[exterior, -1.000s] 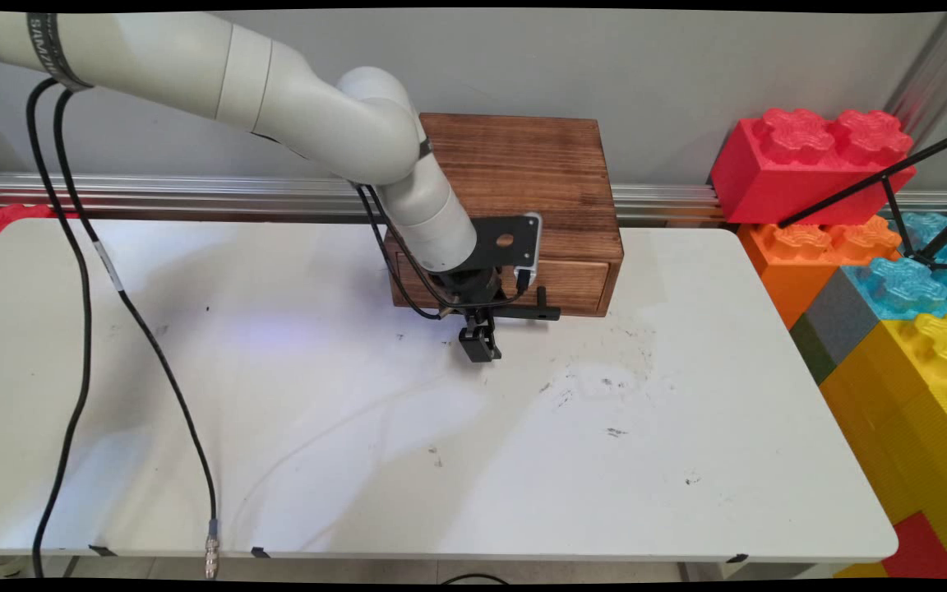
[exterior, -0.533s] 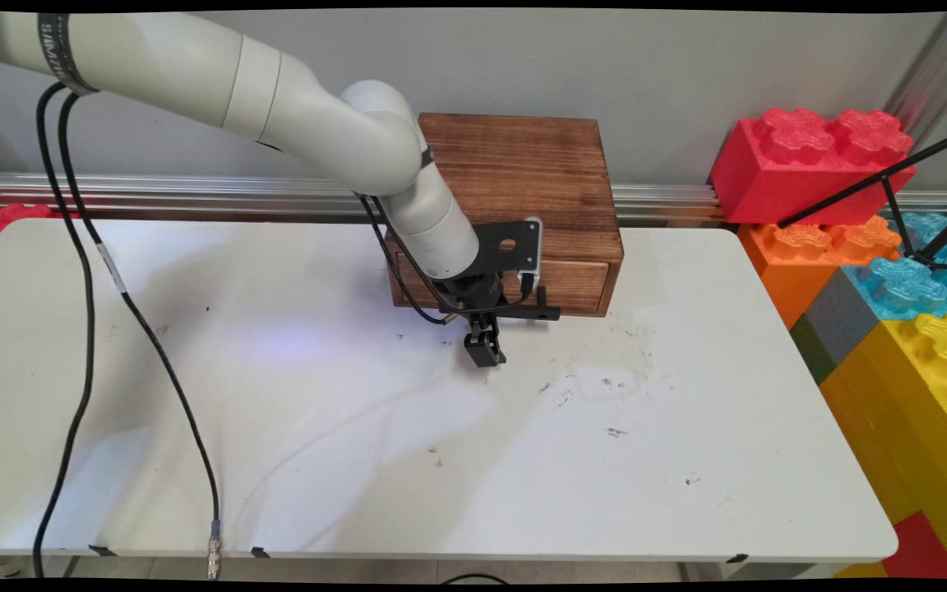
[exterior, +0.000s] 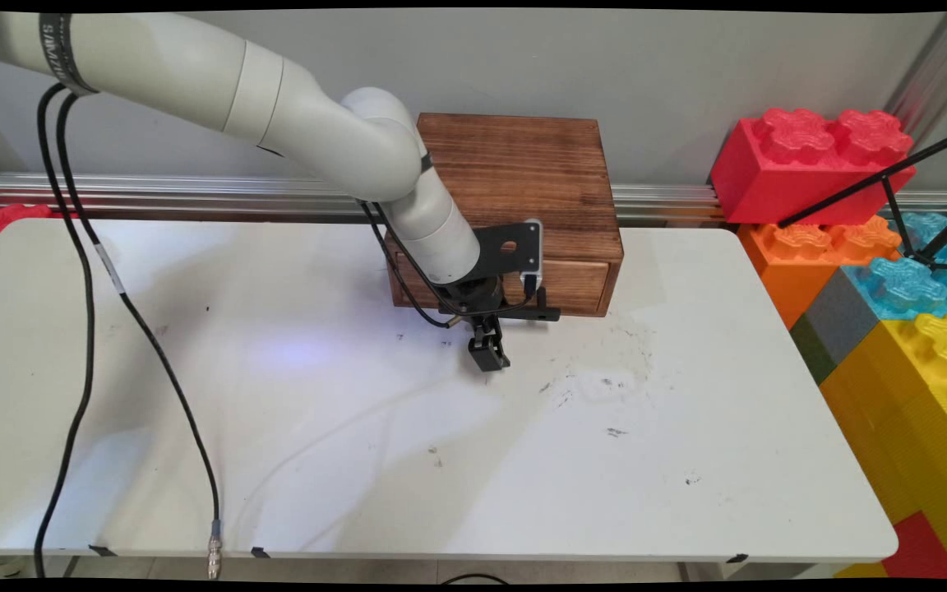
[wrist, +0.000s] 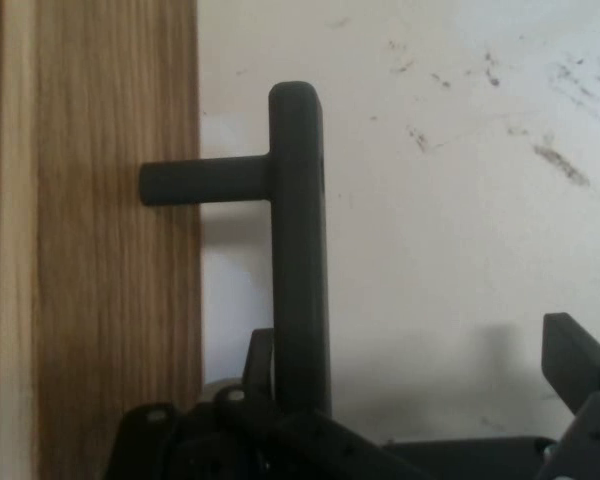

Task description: Open the drawer

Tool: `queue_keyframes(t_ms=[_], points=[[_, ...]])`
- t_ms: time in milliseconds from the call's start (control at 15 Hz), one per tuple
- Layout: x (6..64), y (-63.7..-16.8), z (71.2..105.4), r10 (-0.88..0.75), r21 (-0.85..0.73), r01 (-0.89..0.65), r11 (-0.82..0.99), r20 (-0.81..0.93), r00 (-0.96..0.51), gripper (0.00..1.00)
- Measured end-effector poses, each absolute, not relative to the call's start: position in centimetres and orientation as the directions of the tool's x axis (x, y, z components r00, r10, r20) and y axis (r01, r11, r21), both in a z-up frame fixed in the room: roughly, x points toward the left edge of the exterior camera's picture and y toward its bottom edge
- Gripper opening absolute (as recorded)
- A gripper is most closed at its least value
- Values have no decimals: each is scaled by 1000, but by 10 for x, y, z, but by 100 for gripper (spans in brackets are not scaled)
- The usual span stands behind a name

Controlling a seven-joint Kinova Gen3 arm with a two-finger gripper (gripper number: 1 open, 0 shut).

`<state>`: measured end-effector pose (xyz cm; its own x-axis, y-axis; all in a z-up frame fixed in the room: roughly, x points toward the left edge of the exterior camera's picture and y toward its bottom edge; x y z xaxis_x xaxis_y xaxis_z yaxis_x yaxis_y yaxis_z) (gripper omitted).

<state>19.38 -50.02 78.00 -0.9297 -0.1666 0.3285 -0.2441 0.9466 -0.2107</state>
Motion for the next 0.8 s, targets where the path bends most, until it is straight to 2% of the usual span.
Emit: queue_keyframes(t_ms=[800], points=[[190, -459, 776, -208, -149, -274, 950, 353, -912, 100]])
